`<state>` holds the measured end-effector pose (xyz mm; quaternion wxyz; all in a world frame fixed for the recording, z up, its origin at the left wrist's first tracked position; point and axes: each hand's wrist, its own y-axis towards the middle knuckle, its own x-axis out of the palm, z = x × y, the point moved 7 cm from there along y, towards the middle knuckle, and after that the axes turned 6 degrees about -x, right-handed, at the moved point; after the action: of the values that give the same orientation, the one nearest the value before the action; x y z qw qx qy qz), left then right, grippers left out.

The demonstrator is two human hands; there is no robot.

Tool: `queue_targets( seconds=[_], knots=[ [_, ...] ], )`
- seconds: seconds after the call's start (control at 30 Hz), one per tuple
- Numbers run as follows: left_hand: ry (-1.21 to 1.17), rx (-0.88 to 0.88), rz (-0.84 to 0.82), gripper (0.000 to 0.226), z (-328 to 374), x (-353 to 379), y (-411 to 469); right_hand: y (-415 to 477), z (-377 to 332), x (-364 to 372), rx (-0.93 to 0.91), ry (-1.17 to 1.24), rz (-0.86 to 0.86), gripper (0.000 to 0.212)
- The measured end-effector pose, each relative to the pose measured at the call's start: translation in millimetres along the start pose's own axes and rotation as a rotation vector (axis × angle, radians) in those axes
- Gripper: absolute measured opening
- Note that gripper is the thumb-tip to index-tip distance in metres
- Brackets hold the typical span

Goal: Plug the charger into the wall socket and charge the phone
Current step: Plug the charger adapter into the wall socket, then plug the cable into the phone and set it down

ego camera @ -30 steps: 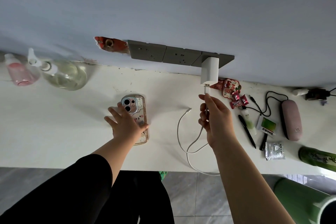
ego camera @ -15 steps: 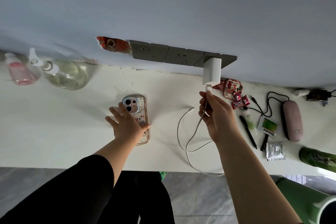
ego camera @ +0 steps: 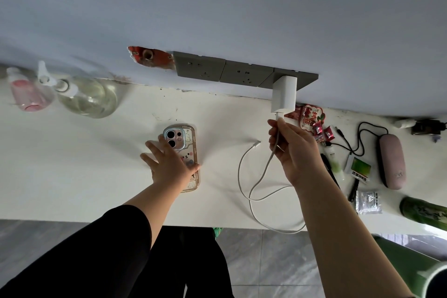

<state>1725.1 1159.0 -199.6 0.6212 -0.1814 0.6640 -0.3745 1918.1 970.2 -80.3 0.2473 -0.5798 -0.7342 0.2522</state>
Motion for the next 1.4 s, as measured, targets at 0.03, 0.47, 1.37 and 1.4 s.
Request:
queue_targets(
  seconds=[0.03, 0.47, 1.37, 1.4],
  knots=[
    [-0.001, -0.007, -0.002, 0.133, -0.4, 0.3, 0.4, 0.0, 0.3, 0.0, 0.001, -0.006, -0.002, 0.021],
    [0.103, -0.017, 0.002, 0.133, -16.3, 2.8, 5.7, -74.9, 28.6, 15.0, -0.340, -0.595, 0.133, 0.009],
    [0.781, 1.063, 0.243, 0.078, 6.9, -40.8, -21.5, -39.5, 172.5, 49.0, 0.220, -0.612, -0.033, 0.021],
    [0.945, 1.198, 0.250, 0.083, 10.4, -36.5, -20.1, -39.8, 173.8, 47.5, 0.217, -0.611, -0.029, 0.021]
  ],
)
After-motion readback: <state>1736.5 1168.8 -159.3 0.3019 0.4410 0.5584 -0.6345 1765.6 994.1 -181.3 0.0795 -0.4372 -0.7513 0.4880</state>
